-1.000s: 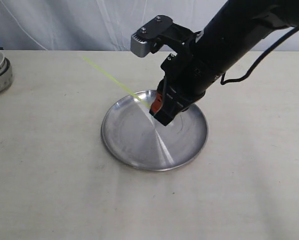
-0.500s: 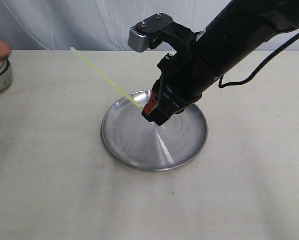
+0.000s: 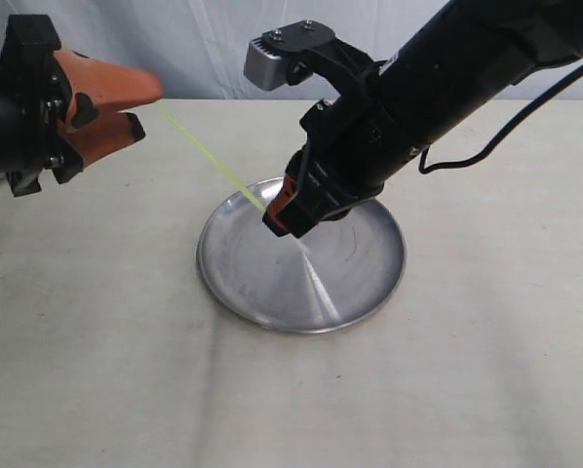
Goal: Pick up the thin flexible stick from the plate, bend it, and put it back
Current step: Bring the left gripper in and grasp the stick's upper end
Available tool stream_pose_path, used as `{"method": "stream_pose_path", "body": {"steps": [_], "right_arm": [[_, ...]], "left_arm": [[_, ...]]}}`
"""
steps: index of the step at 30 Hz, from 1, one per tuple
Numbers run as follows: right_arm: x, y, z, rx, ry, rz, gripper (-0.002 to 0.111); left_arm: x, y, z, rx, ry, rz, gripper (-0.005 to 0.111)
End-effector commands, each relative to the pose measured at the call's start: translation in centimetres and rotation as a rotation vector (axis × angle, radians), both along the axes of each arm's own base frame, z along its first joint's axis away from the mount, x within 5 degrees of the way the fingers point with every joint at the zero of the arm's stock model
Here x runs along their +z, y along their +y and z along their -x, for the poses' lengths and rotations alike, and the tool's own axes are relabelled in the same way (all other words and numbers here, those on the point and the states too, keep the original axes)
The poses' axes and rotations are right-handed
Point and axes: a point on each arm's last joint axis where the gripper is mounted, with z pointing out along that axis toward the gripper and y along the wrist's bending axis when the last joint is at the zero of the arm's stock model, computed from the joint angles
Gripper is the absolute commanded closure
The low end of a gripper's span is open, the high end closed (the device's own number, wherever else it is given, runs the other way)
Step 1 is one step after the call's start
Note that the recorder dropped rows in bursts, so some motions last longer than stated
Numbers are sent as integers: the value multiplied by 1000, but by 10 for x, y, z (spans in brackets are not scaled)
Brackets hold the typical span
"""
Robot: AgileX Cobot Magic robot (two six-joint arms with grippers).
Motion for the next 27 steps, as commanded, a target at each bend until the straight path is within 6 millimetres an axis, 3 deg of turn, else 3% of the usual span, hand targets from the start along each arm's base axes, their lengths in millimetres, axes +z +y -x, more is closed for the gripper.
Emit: {"method": "stream_pose_path", "body": {"steps": [1, 7, 13, 22, 25, 27], "right_arm": [[3, 1, 3, -2, 11, -30, 109], [3, 13, 13, 46, 7, -29, 109], [4, 18, 16, 48, -3, -41, 109], [5, 19, 14, -7, 16, -50, 107], [5, 19, 14, -10, 14, -53, 90], [5, 19, 13, -16, 9, -57, 68]], "left_arm": [[-5, -3, -7, -24, 0, 2, 56], [-10, -3, -11, -39, -20, -38, 63], [-11, -3, -12, -44, -15, -35, 105], [-11, -4, -11, -53, -29, -46, 106], [-11, -4, -11, -63, -32, -40, 106], [-11, -4, -11, -63, -32, -40, 106]]}}
